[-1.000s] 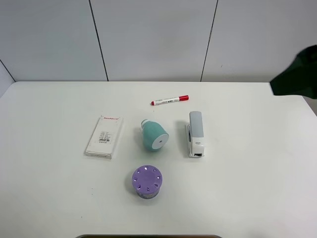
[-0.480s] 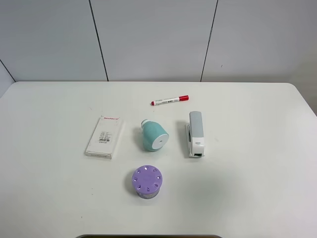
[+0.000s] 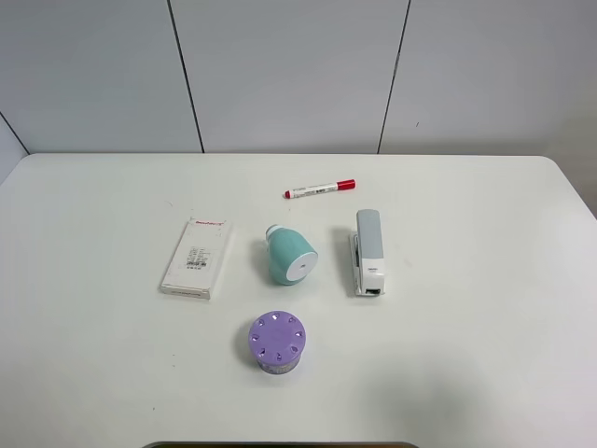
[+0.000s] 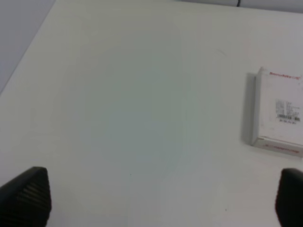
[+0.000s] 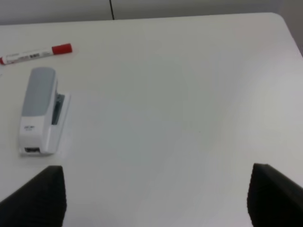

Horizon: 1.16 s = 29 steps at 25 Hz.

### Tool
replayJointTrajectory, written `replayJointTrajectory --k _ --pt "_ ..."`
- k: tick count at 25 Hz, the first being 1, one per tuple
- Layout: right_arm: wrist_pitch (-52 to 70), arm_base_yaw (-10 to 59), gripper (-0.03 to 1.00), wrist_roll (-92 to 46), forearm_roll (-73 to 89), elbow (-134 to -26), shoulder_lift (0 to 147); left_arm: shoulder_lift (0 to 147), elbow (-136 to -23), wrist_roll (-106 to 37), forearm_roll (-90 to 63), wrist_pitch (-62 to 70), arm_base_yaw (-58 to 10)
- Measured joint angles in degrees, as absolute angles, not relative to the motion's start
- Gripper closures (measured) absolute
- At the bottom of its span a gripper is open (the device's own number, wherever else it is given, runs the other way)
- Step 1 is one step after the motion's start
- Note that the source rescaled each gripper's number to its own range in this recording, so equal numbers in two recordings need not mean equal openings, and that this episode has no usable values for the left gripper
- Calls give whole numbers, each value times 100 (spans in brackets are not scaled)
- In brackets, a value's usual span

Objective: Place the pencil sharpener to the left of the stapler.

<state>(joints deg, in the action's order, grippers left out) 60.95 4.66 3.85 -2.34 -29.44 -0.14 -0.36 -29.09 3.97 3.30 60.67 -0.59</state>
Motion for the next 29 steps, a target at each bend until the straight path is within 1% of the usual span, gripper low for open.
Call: replayJointTrajectory --k 29 --pt "6122 466 54 386 -348 -2904 -14 -36 -2909 397 330 6067 -59"
